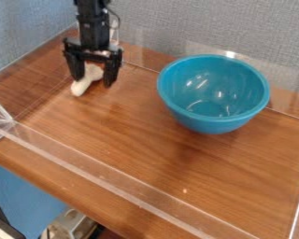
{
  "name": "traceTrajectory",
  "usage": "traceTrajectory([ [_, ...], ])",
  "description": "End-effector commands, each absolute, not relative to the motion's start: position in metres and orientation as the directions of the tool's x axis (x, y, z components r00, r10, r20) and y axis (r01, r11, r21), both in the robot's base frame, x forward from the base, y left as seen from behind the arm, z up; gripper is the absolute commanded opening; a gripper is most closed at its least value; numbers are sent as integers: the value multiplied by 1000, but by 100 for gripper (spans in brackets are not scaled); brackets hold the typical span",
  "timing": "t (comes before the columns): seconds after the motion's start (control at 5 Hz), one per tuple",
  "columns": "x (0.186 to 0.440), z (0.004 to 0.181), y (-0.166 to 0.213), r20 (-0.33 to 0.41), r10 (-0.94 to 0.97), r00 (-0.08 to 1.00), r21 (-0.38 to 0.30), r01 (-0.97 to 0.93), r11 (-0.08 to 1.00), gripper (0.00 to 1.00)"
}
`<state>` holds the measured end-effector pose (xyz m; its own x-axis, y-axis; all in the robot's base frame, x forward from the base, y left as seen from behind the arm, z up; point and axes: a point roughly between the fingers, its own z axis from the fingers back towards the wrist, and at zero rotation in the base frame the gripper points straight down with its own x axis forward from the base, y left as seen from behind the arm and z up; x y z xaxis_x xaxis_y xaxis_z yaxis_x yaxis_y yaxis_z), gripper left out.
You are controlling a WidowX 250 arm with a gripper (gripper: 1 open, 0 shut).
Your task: Put the mushroom in the blue bowl
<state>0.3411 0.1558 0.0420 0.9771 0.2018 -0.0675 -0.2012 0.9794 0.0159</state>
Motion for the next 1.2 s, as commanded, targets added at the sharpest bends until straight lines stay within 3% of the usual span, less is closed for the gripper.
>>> traceTrajectory([
  [0.0,355,62,177,11,212,977,31,-212,977,100],
  [0.6,365,64,194,36,236,971,38,-237,971,100],
  [0.8,371,67,182,45,233,971,40,-235,971,0],
  [1.0,376,75,169,54,236,970,41,-238,970,0],
])
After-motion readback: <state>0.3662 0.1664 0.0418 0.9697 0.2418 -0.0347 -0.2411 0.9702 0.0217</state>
